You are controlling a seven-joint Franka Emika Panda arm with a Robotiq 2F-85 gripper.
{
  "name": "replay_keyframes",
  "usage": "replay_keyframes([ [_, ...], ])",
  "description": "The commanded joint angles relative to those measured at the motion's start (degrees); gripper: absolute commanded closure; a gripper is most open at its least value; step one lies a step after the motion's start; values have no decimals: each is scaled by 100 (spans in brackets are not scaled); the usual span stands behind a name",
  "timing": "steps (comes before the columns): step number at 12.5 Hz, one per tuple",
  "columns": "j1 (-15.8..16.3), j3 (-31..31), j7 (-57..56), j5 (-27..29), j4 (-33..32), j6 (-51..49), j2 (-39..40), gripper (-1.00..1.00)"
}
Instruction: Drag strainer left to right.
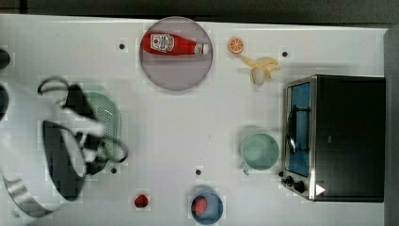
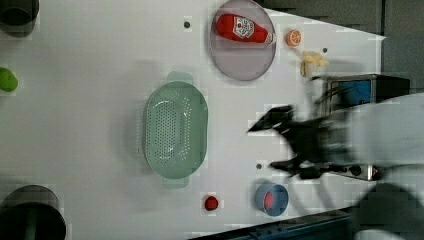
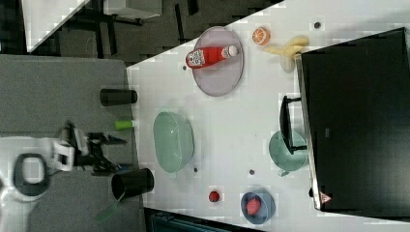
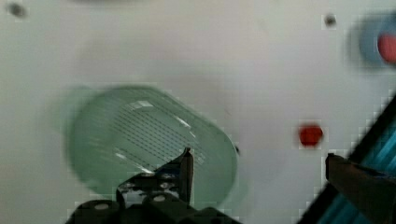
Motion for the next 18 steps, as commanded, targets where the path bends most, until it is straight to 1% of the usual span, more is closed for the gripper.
replay_keyframes([
  [1, 16, 294, 2281, -18, -70, 711, 218, -100],
  [3, 27, 429, 2649, -55, -293, 1375, 704, -100],
  [7, 32, 386, 2651, -314, -971, 3095, 1478, -100],
  [10, 46, 280, 2655, -340, -1335, 4175, 1977, -100],
  [13, 207, -18, 2657, -377, -1364, 4692, 2382, -100],
  [16, 471, -451, 2658, -528, -1371, 4793, 2577, -100],
  [18, 501, -550, 2713, -528, -1413, 4947, 2600, -100],
])
